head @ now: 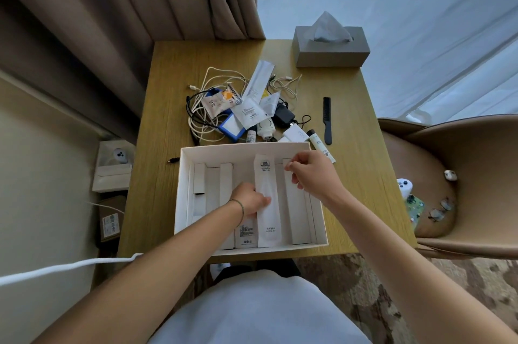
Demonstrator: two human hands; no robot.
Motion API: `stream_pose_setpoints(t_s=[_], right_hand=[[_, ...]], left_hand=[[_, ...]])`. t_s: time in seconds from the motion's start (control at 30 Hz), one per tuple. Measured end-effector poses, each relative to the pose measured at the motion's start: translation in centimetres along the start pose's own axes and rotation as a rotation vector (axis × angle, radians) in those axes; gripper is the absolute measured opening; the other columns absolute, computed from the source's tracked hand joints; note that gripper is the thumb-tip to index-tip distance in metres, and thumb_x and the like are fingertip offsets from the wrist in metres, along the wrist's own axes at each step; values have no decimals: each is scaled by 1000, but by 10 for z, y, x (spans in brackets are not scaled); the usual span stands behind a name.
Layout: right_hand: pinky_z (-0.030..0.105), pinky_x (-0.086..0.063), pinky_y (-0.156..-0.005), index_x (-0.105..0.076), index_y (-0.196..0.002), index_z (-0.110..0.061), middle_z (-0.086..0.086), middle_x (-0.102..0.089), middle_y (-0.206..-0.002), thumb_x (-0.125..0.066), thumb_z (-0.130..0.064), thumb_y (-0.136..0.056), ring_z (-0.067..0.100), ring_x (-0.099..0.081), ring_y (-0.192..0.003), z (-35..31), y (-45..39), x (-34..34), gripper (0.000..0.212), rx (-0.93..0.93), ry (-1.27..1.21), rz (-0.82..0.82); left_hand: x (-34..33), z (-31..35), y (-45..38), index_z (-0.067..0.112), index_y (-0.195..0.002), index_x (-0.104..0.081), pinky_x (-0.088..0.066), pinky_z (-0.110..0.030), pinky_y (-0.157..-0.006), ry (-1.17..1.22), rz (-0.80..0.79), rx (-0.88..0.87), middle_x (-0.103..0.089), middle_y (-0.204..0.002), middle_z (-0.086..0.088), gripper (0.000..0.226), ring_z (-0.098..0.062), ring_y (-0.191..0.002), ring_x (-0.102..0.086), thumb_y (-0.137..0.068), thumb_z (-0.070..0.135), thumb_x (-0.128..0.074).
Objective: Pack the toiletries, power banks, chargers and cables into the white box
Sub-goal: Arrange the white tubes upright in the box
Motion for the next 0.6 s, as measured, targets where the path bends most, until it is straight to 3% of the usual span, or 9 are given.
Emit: stream_pose_setpoints(t_s=[0.17, 0.33, 0.5, 0.6], right_hand=[[26, -47, -54, -72, -82, -11, 5, -69, -65, -61, -14, -92, 11, -58, -52, 3, 2, 3, 16, -23, -62, -16], [18, -44, -49, -72, -83, -11, 4, -68, -65, -61, -15, -93, 6, -57, -51, 5, 0, 5, 15, -38, -103, -14], [21, -46, -52, -71, -81, -13, 4, -66, -64, -60, -13, -94, 7, -57, -53, 3, -6, 12, 17, -30, -182, -1], [20, -46, -53, -72, -85, -10, 4, -66, -64, -59, -12, -95, 7, -56, -53, -1, -10, 19, 16, -5, -225, -11]], left_hand=[[-2, -3, -15, 10, -107, -67, -60, -38, -86, -217, 90, -36, -70, -105, -7, 23, -25, -96, -68, -86, 19, -71], [-1, -1, -17, 20, -87, -63, -49, -25, -63, -332, 177, -65, -70, -98, -2, 17, -18, -82, -63, -79, 23, -77], [-5, 3, -7, 23, -119, -48, -58, -38, -84, -246, 118, -108, -63, -109, -1, 47, -23, -96, -64, -80, 26, -74], [1, 3, 5, 23, -139, -39, -57, -33, -79, -245, 43, -121, -64, -105, -1, 62, -21, -93, -65, -85, 30, -67]])
Point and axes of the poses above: each hand's wrist, its own y-axis away from the middle knuckle, its own x-axis out of the back of the hand, z = x × y, the point moved 5 cm from there along -y, towards the middle knuckle
